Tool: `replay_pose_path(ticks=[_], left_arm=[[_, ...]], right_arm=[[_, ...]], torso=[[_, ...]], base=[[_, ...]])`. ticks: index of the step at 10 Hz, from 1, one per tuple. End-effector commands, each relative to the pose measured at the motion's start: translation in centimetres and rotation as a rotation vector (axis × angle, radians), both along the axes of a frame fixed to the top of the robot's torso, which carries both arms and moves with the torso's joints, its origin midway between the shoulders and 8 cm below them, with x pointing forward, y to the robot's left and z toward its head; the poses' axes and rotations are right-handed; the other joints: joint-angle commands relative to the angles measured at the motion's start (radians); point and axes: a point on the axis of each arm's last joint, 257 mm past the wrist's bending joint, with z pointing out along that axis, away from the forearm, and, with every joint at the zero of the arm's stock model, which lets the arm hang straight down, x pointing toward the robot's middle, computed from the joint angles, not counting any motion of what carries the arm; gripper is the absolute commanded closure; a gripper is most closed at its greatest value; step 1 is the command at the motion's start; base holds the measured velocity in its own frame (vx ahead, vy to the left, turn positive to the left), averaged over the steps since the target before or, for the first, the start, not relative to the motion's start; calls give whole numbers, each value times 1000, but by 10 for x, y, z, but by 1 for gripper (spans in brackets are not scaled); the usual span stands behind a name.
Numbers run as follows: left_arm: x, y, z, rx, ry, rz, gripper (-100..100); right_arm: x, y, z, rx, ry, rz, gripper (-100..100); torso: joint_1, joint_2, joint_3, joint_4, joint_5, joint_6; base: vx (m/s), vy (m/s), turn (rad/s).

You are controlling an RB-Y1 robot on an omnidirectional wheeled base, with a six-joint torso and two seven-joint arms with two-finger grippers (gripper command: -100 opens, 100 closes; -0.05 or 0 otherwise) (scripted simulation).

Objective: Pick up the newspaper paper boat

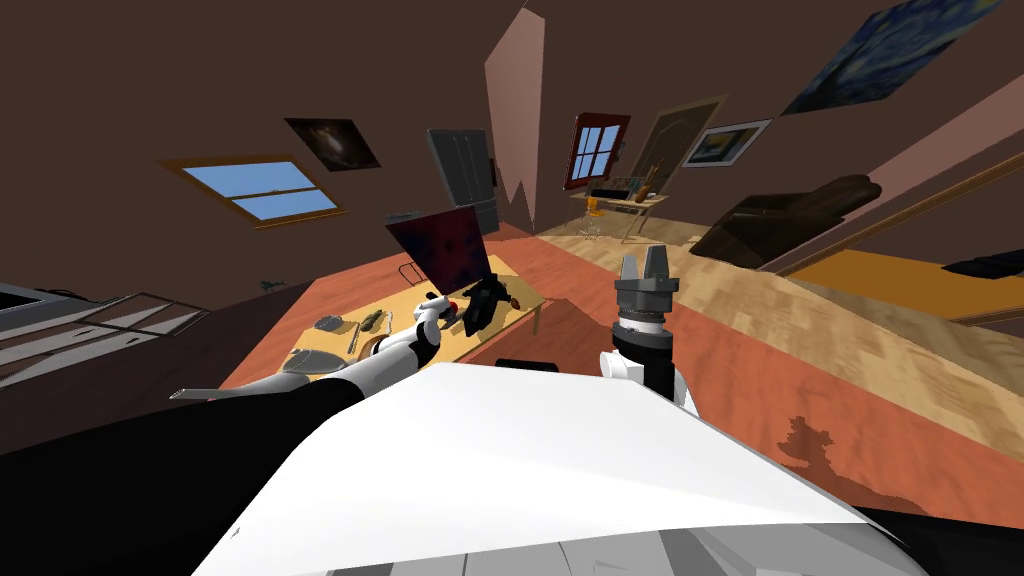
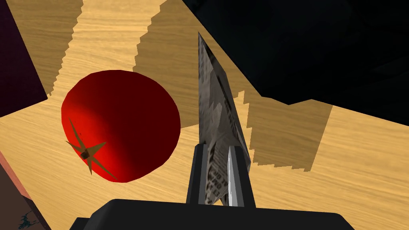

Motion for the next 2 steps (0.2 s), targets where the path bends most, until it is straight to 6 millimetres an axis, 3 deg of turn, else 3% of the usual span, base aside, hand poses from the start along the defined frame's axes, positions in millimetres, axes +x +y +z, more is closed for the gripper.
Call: replay_pose_path(ticks=[1,2], left_arm=[[0,0,0,0,0,0,100],[0,0,1,-1,2,0,0]], right_arm=[[0,0,0,0,0,0,0],[0,0,0,0,0,0,0]], torso=[[0,0,0,0,0,0],[1,-2,-1,0,0,0]], base=[[-22,-15,1],[0,0,0]])
